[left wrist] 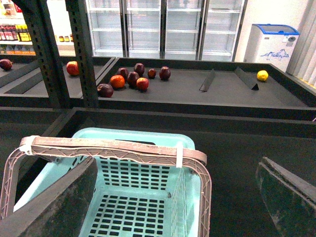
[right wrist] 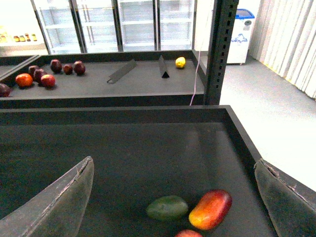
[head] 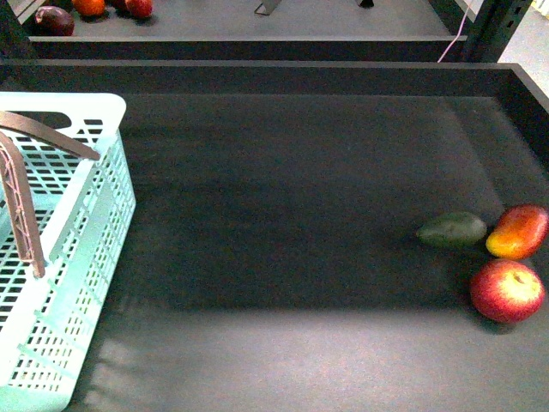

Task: Pick apple with right arm and hold basket with left

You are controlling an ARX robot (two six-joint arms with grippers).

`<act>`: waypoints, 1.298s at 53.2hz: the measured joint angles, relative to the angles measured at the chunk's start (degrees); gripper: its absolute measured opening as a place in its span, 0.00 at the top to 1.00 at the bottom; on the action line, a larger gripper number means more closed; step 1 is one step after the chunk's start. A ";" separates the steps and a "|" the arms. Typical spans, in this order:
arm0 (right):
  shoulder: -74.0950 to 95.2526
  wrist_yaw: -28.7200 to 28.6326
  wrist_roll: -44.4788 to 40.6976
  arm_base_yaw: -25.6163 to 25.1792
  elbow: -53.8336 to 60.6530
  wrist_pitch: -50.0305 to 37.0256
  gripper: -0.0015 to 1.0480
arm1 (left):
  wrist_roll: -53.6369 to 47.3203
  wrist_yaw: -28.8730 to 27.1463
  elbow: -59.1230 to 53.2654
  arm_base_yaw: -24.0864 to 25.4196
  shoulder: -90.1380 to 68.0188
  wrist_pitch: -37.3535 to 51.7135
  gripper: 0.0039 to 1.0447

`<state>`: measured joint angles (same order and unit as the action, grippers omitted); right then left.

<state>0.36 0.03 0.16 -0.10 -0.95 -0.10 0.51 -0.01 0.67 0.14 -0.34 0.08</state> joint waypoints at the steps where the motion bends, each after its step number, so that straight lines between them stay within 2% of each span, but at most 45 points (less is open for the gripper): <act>1: 0.00 0.00 0.00 0.00 0.00 0.00 0.08 | 0.00 0.00 0.00 0.00 0.00 0.00 0.06; 46: 0.00 0.00 0.00 0.00 0.00 0.00 0.08 | 0.00 -0.02 0.02 0.00 -0.02 -0.02 0.06; 48: 0.00 0.00 0.02 0.00 0.00 0.00 0.08 | 2.03 -1.33 1.09 -0.22 -1.33 -3.08 0.06; 51: 0.00 0.02 0.00 0.00 0.00 0.02 0.08 | 8.70 -1.44 5.38 0.17 -6.69 -13.38 0.06; 53: -0.02 -0.07 0.00 0.00 0.00 0.02 0.08 | 15.39 0.20 8.24 1.77 -11.23 -19.85 0.06; 56: -0.04 0.00 0.00 0.00 0.00 0.02 0.08 | 22.08 2.69 9.88 4.31 -14.29 -24.63 0.06; 61: -0.04 0.00 0.00 0.00 0.00 0.02 0.08 | 28.22 7.76 10.73 9.20 -15.85 -25.38 0.06; 65: -0.04 -0.02 0.00 0.00 0.00 0.02 0.08 | 33.35 12.57 11.98 13.99 -20.04 -21.00 0.06; 69: -0.04 0.00 0.02 0.00 0.00 0.02 0.08 | 37.64 15.52 12.81 16.37 -25.53 -16.59 0.06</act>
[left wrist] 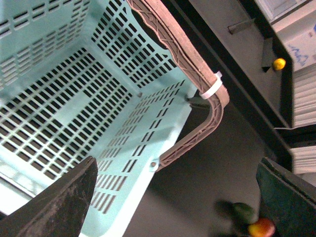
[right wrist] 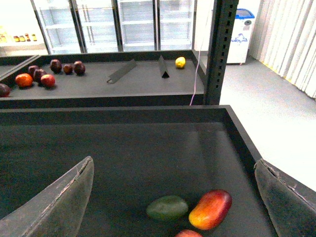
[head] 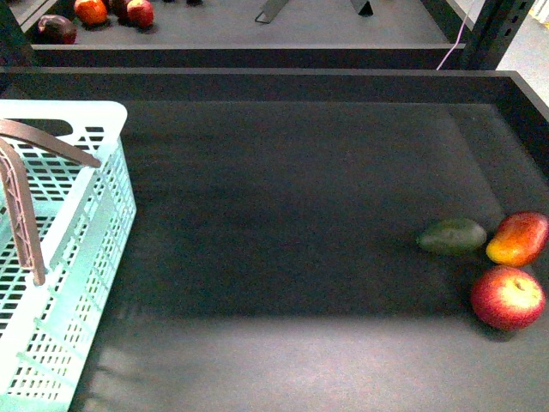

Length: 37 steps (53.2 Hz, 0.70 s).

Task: Pick apple with right arm and hold basket with left

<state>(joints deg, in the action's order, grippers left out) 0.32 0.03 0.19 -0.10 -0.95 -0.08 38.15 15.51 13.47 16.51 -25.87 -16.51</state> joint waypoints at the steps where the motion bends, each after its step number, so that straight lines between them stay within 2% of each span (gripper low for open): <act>1: 0.00 -0.02 -0.02 0.00 0.00 0.00 0.08 | 2.19 1.31 0.26 0.70 -2.73 2.80 0.06; 7: 0.00 -0.02 -0.02 0.00 0.00 0.00 0.08 | 12.52 3.17 1.81 2.01 -16.15 14.36 0.06; 18: 0.00 -0.02 -0.02 0.00 0.00 0.00 0.08 | 24.20 4.87 10.45 1.44 -43.56 33.46 0.06; 27: 0.00 -0.02 -0.02 0.00 0.00 0.00 0.08 | 26.82 3.39 15.54 0.28 -54.51 37.40 0.06; 37: 0.00 -0.02 -0.02 0.00 0.00 0.00 0.08 | 28.20 0.74 21.90 -0.92 -62.90 37.75 0.06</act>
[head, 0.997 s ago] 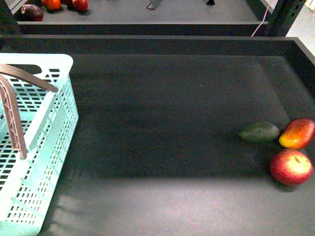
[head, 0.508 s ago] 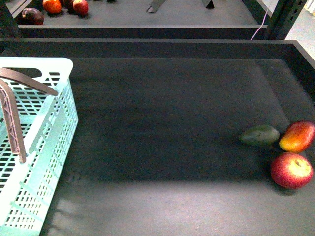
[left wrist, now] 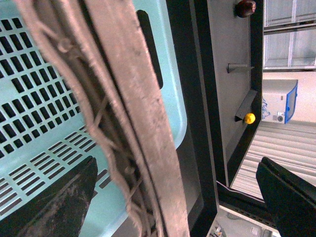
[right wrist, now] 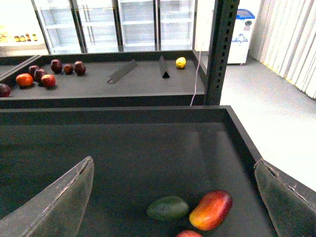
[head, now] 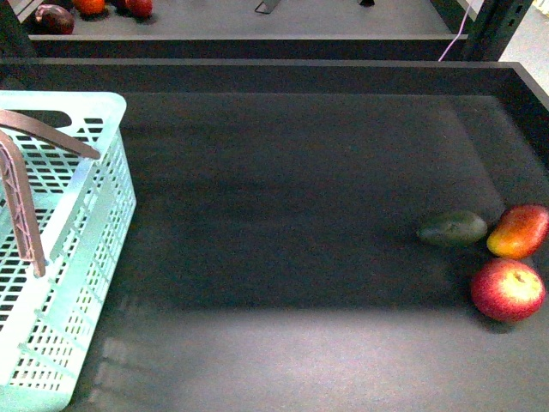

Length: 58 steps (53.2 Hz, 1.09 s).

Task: Pick apple with right arm and hold basket with left

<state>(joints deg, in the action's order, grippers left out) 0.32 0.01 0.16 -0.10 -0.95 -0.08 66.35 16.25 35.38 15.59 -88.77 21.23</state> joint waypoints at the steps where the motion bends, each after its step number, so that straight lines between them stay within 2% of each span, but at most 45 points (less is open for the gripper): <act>1: 0.00 0.00 0.00 0.00 0.00 0.00 0.08 | 0.17 -0.66 0.94 -0.20 -0.98 -0.22 0.06; 21: 0.00 0.00 0.00 0.00 0.00 0.00 0.08 | 1.22 -8.83 8.87 -2.56 -8.76 -5.05 0.06; 29: 0.00 0.00 0.00 0.00 0.00 0.00 0.08 | 1.27 -9.88 9.57 -3.04 -9.11 -7.17 0.32; 37: 0.00 0.00 0.00 0.00 0.00 0.00 0.08 | 1.25 -10.80 9.75 -4.13 -9.05 -9.01 0.65; 44: 0.00 0.00 0.00 0.00 0.00 0.00 0.08 | 4.39 -10.73 9.03 -4.55 -7.76 -10.38 0.85; 53: 0.00 0.00 0.00 0.00 0.00 0.00 0.08 | 2.89 -10.10 6.75 -5.33 -2.71 -12.35 0.85; 58: 0.00 0.00 0.00 0.00 0.00 0.00 0.08 | 2.38 -10.08 6.16 -7.39 1.86 -15.76 0.85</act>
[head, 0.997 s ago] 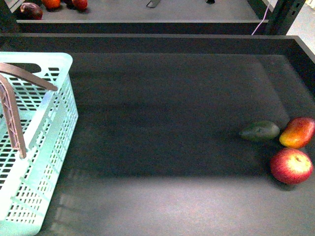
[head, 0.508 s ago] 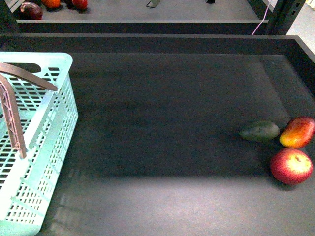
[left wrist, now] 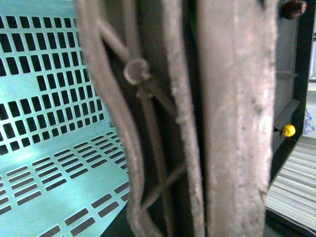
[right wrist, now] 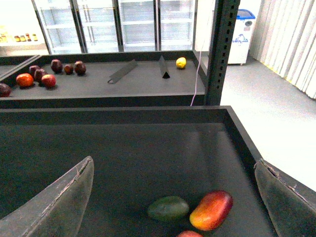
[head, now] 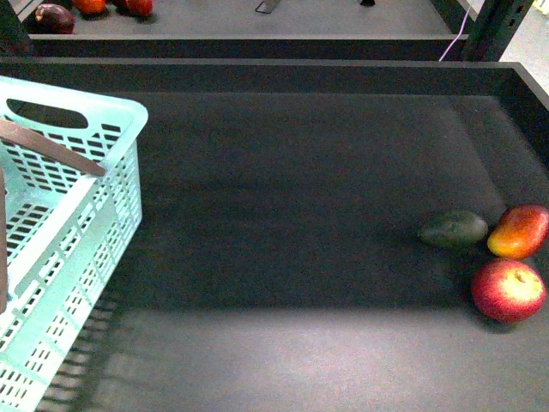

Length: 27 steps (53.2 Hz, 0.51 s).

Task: Pick apple with right arm and hold basket with left

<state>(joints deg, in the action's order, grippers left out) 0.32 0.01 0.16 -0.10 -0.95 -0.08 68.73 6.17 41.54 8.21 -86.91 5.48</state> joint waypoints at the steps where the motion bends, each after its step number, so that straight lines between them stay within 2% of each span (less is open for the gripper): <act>1: 0.00 0.00 0.00 0.00 0.00 0.00 0.08 | 0.00 0.02 -0.07 -0.46 0.83 -0.50 0.85; 7: 0.00 0.00 0.00 0.00 0.00 0.00 0.08 | 0.17 0.44 -0.09 -4.28 5.60 -2.75 0.85; 27: 0.00 0.00 0.00 0.00 0.00 0.00 0.08 | 1.62 0.22 4.96 -22.56 10.71 -7.23 0.85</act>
<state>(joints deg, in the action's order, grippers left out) 0.32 0.01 0.16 -0.10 -0.95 -0.08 70.35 6.39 46.50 -14.35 -76.20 -1.76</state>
